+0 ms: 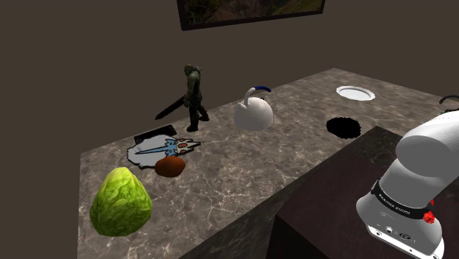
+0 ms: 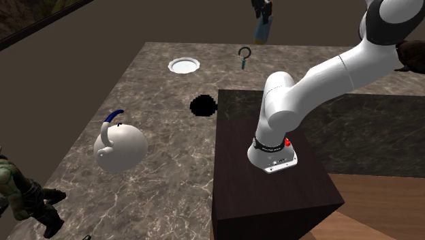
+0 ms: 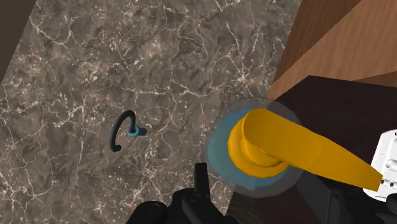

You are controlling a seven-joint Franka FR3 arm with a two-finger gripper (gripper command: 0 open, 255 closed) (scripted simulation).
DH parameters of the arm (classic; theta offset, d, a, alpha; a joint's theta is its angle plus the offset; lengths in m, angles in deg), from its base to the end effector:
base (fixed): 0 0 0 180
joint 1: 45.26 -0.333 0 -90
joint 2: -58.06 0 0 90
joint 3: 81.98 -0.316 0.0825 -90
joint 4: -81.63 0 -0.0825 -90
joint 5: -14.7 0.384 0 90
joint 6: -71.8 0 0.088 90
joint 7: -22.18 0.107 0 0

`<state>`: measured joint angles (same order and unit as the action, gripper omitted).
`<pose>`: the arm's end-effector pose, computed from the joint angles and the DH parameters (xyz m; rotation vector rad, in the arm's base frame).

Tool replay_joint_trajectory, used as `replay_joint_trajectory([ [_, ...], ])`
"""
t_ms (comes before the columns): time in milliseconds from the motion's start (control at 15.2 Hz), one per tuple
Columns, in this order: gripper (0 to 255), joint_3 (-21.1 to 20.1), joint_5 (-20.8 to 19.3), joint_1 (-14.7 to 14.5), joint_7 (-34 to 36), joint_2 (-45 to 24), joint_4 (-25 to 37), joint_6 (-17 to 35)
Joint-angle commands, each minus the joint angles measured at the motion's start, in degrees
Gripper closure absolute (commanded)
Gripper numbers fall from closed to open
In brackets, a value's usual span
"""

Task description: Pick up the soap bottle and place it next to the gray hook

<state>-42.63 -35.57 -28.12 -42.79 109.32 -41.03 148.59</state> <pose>0.0101 -0.3850 0.6116 2.9539 0.2837 -0.4830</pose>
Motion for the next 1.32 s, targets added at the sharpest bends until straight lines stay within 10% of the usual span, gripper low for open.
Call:
replay_joint_trajectory([
  [0, 255, 2.9, -1.9, -0.2, -2.6, -0.5, 1.7, 1.1],
  [1254, 255, 11.5, -8.5, 1.0, -0.3, 2.8, -8.5, 10.6],
])
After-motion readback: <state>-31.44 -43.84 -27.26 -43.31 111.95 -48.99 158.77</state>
